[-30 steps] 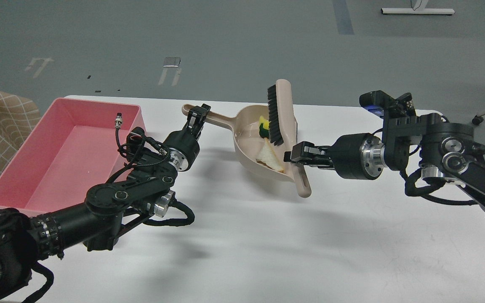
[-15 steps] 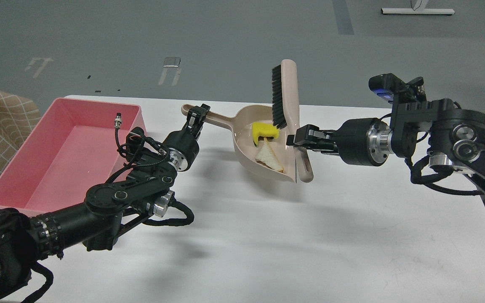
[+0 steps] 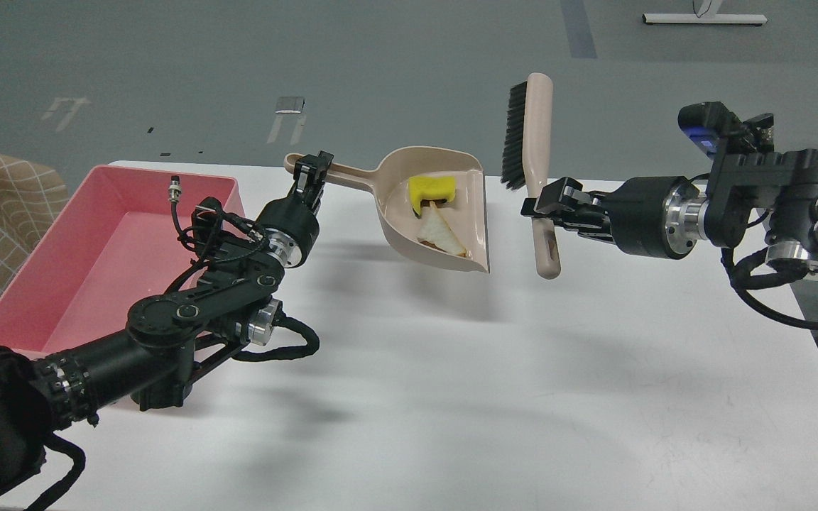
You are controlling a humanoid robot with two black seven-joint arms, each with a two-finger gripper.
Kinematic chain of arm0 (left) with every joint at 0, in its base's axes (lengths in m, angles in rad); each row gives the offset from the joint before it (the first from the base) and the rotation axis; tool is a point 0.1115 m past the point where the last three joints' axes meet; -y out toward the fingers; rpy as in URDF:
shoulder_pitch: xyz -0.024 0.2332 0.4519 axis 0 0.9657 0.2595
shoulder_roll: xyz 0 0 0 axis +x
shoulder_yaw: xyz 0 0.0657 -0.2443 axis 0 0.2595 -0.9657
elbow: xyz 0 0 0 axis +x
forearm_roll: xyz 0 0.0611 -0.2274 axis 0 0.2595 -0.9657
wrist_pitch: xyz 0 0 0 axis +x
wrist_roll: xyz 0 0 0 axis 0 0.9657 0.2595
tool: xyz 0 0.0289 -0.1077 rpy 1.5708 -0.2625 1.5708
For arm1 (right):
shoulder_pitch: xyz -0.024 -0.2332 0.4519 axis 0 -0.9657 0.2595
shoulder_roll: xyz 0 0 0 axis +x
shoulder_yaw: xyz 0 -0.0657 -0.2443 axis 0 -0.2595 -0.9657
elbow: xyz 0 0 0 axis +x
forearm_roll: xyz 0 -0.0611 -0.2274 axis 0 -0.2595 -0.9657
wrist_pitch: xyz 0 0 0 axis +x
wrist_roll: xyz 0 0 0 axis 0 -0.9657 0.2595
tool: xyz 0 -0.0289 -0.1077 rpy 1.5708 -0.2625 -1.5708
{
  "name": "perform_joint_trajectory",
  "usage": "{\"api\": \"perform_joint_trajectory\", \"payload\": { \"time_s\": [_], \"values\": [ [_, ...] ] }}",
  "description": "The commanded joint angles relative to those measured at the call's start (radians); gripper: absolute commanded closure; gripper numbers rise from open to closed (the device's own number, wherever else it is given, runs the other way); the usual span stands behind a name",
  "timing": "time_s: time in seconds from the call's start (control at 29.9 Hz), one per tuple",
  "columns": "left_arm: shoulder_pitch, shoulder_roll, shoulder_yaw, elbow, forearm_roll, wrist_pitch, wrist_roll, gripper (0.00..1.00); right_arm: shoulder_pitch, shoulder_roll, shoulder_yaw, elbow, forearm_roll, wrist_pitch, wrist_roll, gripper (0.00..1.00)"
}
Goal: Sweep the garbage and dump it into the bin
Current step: 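Brush the debris deeper into the dustpan with the right gripper, then lift the dustpan with the left gripper over the pink bin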
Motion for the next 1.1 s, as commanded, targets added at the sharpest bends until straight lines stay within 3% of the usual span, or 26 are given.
{"api": "perform_joint_trajectory", "payload": {
  "time_s": [0.0,0.57,0.87,1.07],
  "values": [
    [-0.001,0.031,-0.010,-0.028,-0.014,0.000,0.001,1.00,-0.028,-0.020,0.037,-0.004,0.037,0.000,0.000,0.98],
    [-0.019,0.192,-0.062,-0.083,-0.048,0.000,0.004,1.00,-0.289,-0.017,0.405,-0.004,0.198,0.000,0.000,0.98],
    [-0.021,0.286,-0.088,-0.108,-0.081,0.000,0.004,1.00,-0.451,0.145,0.626,-0.004,0.218,0.000,0.000,0.98],
    [-0.021,0.373,-0.093,-0.164,-0.092,0.000,0.004,1.00,-0.491,0.222,0.641,-0.002,0.218,0.000,0.000,0.98]
  ]
}}
